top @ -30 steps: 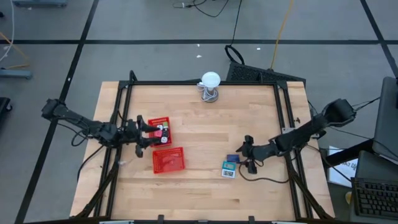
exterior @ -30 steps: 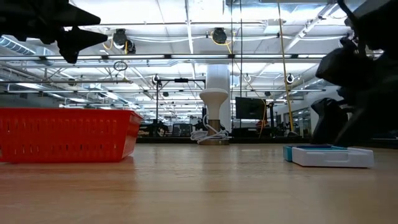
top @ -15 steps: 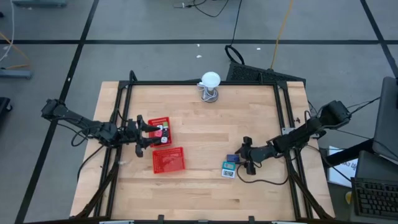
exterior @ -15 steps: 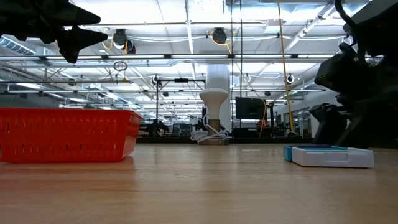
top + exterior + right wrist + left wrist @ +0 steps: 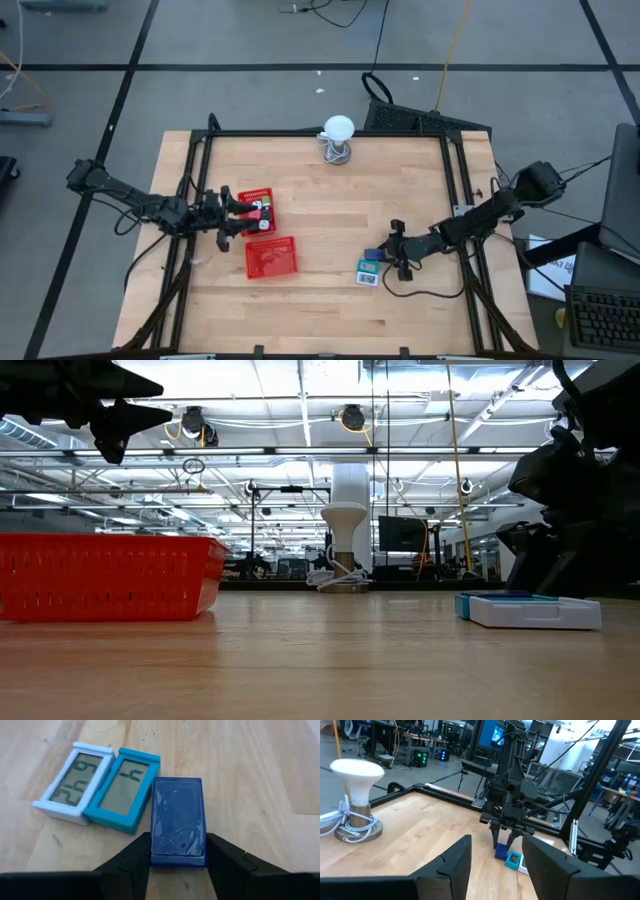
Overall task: Pick & Place Office items
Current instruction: Put the dark blue digital timer into the bottom red basket
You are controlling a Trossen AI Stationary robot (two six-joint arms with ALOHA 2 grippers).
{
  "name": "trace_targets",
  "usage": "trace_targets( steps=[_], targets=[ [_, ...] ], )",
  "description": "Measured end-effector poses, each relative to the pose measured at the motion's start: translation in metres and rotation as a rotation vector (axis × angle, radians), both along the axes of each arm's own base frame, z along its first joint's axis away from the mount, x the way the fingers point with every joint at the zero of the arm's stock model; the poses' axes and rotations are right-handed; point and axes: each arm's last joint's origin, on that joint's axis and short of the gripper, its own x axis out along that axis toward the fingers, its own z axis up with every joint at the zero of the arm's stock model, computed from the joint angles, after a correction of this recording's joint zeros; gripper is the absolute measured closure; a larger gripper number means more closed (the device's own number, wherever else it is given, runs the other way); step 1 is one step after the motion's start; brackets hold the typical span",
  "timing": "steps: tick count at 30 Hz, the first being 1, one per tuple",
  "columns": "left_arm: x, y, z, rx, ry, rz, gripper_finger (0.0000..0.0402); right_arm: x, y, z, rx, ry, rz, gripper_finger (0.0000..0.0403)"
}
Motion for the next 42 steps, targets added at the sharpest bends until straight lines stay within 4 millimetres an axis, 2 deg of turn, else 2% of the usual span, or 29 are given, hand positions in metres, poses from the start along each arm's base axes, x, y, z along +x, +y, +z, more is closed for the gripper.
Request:
trace_targets(
  steps=[5,10,17,21,27,31,42],
  targets=[
    [0.0,0.0,0.0,-0.032,-0.007,0.0,0.024,0.0,-0.003,0.008,-0.063,-0.056,-0.039,0.0239],
    [0.0,0.001,0.001,-0.154,-0.025,0.047,0.0249,0.0,-0.004,0.023,-0.124,-0.154,-0.033,0.0252],
    [-0.001,0.005,0.001,-0.157,-0.035,0.178,0.0235,0.002,-0.006,0.046,-0.203,-0.32,-0.042,0.0252],
    [-0.001,0.005,0.001,-0.145,-0.033,0.187,0.0225,0.005,-0.009,0.055,-0.226,-0.406,-0.045,0.0249],
    [0.001,0.007,-0.003,-0.165,-0.025,0.3,0.0229,0.008,-0.01,0.061,-0.248,-0.454,-0.043,0.0252],
    [0.006,0.006,-0.008,-0.283,-0.038,0.366,0.0241,0.013,-0.009,0.068,-0.256,-0.473,-0.039,0.0252],
    [0.04,-0.01,-0.023,-0.373,-0.05,0.264,0.0264,0.03,-0.006,0.091,-0.353,-0.527,-0.012,0.0252]
  ],
)
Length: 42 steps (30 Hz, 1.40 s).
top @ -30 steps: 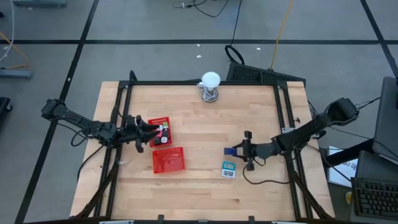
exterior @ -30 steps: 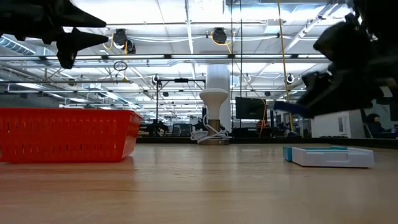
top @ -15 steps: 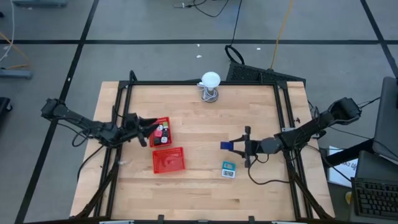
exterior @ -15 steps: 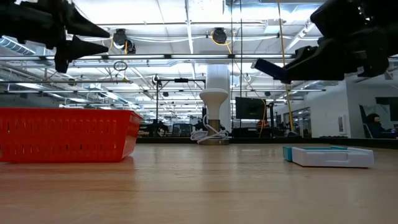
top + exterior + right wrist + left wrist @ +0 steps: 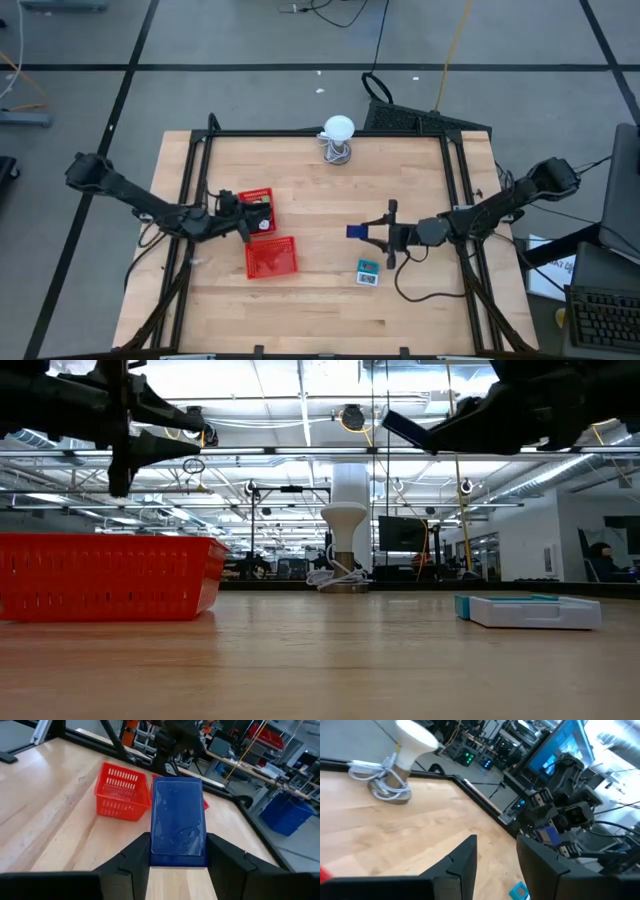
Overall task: Pick & Place Office items
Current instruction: Put the dark blue digital timer into the bottom red basket
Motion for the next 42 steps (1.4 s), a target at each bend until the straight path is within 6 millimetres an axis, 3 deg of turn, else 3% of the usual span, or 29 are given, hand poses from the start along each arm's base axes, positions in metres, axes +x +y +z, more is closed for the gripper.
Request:
trace_targets(
  steps=[3,7,12,17,22,28,36,42],
  targets=[
    [0.011,-0.004,-0.004,0.035,0.014,-0.003,0.0248,0.008,0.0,0.003,-0.014,0.002,-0.007,0.0252],
    [0.032,-0.013,-0.002,0.032,0.043,-0.008,0.0199,0.017,0.004,0.001,-0.028,0.019,-0.006,0.0251],
    [0.071,-0.021,0.003,0.046,0.086,-0.116,0.0129,0.027,0.007,-0.007,-0.072,0.063,-0.006,0.0252],
    [0.111,-0.027,0.004,0.03,0.111,-0.202,0.0091,0.036,0.008,-0.01,-0.143,0.086,-0.068,0.0252],
    [0.147,-0.031,-0.001,0.029,0.132,-0.21,0.0079,0.042,0.011,-0.012,-0.151,0.093,-0.059,0.0251],
    [0.173,-0.026,-0.012,0.027,0.159,-0.174,0.0078,0.042,0.011,-0.013,-0.162,0.098,-0.056,0.0252],
    [0.195,-0.021,-0.023,-0.024,0.163,-0.161,0.0078,0.041,0.011,-0.014,-0.166,0.106,-0.058,0.0253],
    [0.197,-0.018,-0.023,-0.028,0.172,-0.164,0.0078,0.041,0.011,-0.014,-0.165,0.105,-0.058,0.0251]
  ],
)
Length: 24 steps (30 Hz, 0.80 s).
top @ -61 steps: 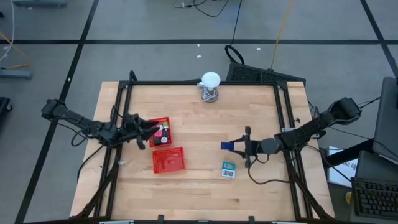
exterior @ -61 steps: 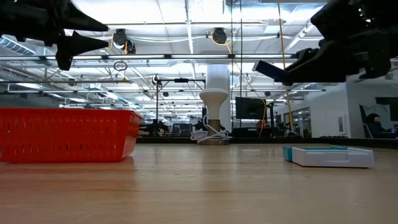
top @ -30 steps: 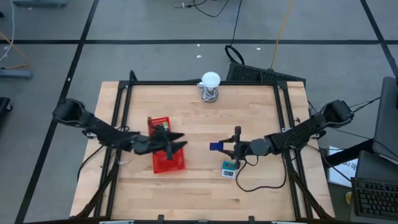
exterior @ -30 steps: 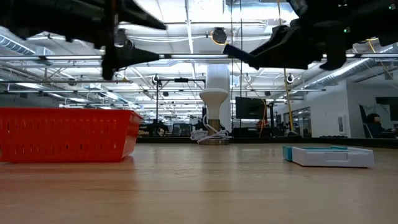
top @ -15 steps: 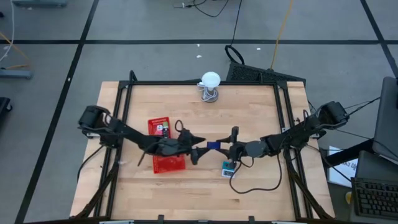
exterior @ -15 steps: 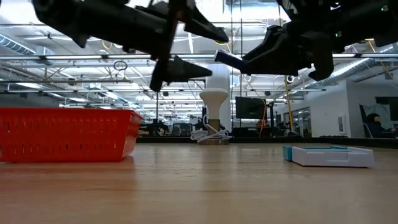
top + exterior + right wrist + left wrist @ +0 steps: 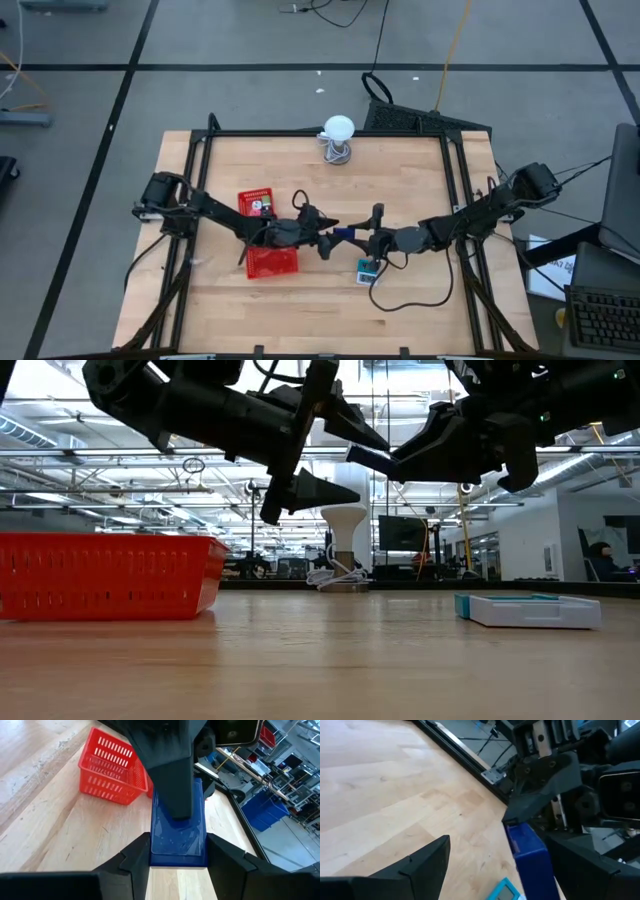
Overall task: Pick & Place Office items
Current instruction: Put the dark blue digital timer into the bottom red basket
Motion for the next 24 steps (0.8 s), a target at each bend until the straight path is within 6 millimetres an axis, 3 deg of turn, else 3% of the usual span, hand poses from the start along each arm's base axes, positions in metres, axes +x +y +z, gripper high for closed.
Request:
trace_targets(
  steps=[5,18,24],
  targets=[
    [-0.0002,0.0002,-0.0023,-0.036,0.02,-0.024,0.0104,0.0,0.0,-0.0001,-0.001,0.001,0.0,0.0253],
    [0.0017,0.0042,-0.0004,-0.095,-0.002,-0.07,0.029,-0.0002,-0.0004,-0.0006,-0.001,0.005,-0.008,0.0252],
    [0.0023,0.0081,0.0051,-0.068,-0.033,-0.138,0.0346,-0.0003,-0.0001,0.0003,0.048,-0.01,-0.016,0.0213]
  ],
)
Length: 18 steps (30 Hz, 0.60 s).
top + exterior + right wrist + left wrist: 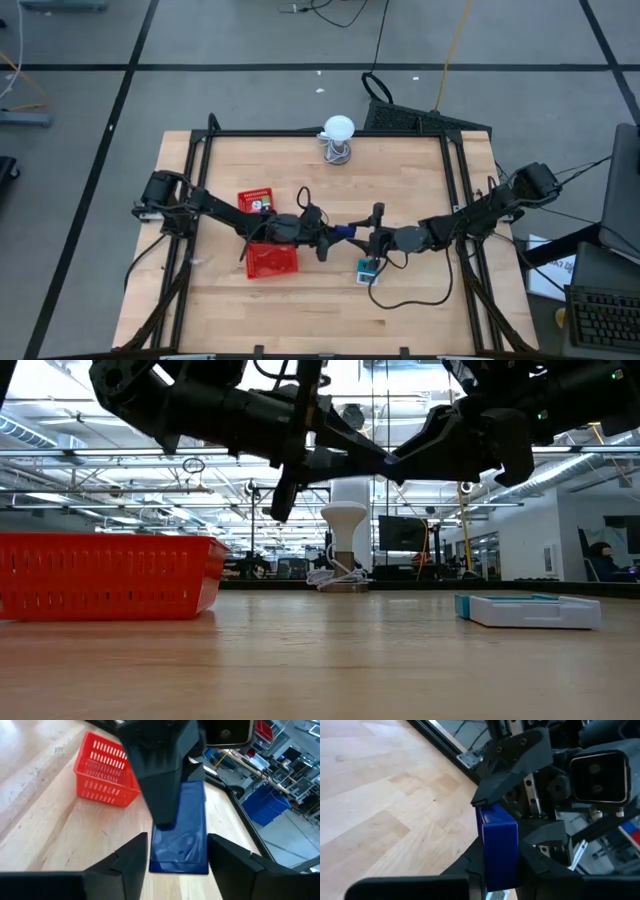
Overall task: Pick & Place Office items
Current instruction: Put the dark blue digital timer into the bottom red basket
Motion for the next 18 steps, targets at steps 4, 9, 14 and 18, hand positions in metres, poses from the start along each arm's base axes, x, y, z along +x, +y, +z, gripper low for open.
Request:
trace_targets(
  steps=[4,9,14,18],
  targets=[
    [-0.005,0.002,0.014,0.025,0.011,-0.025,0.0346,-0.001,0.003,0.002,0.013,-0.015,0.003,0.0188],
    [-0.021,0.003,0.041,0.126,0.043,-0.027,0.0327,-0.007,0.008,0.007,0.029,-0.036,-0.048,0.0179],
    [-0.042,-0.012,0.066,0.257,0.07,-0.092,0.0347,-0.017,0.01,0.021,0.058,-0.067,-0.096,0.0186],
    [-0.061,-0.033,0.078,0.381,0.1,-0.146,0.0347,-0.029,0.008,0.032,0.152,-0.077,-0.103,0.0194]
  ],
)
